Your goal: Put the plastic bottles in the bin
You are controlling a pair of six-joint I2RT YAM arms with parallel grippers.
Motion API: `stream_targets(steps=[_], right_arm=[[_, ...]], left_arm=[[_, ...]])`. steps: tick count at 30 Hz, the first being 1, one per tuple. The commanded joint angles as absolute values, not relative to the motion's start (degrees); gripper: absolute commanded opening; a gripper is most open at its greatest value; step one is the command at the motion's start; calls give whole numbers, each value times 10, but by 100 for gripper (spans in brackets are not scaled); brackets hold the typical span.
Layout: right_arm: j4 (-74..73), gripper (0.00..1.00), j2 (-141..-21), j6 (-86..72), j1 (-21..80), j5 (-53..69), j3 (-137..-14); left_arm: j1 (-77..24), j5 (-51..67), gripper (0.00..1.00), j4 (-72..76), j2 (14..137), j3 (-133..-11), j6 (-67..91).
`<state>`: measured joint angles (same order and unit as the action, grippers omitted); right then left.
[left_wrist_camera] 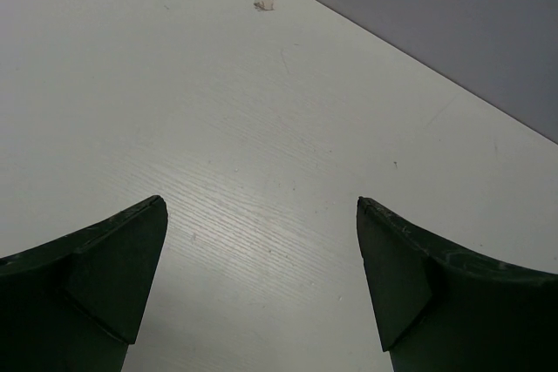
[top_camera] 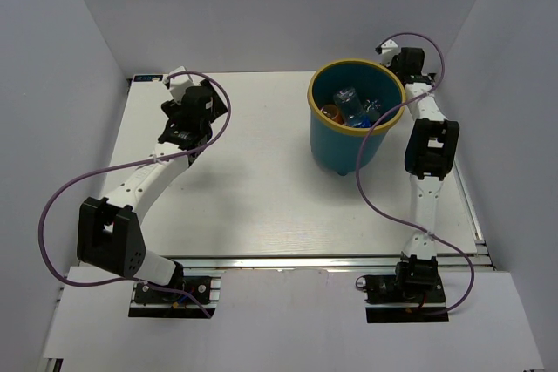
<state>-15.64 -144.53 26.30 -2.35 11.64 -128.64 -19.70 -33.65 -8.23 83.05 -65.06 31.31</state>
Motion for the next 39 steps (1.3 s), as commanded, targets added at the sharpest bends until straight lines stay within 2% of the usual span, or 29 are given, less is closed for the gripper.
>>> stream_targets(steps=[1,11,18,19,20,21,22,23,24,27,33,39], right_arm=[[-78,90,-1460,270,-27,118,-1321],[-40,90,-1519,295,-26,109,-1343],[-20,89,-1531,317,-26,57,-1344],[-18,86,-1527,316,-26,55,-1337],[-11,79,-1524,313,-26,54,-1333],[-10,61,-1521,310,-26,48,-1331],[-9,54,-1510,309,-26,46,-1323],[-7,43,-1501,306,-25,41,-1317],[-6,42,-1492,299,-26,33,-1307],[36,41,-1435,268,-30,8,-1255],[27,42,-1282,169,-55,2,-1190],[6,45,-1160,170,-60,-66,-1128]], left_arm=[[-197,-363,98,-100,825,-673,308],[-197,-349,98,-125,872,-704,312],[-197,-338,98,-131,885,-714,317],[-197,-337,98,-130,885,-713,318],[-197,-336,98,-129,883,-712,320],[-197,-335,98,-129,882,-712,320],[-197,-336,98,-131,879,-712,320],[-197,-337,98,-134,877,-712,320],[-197,-338,98,-135,870,-710,320],[-197,-341,98,-134,846,-695,320],[-197,-337,98,-120,775,-648,318],[-197,-326,98,-124,711,-612,313]])
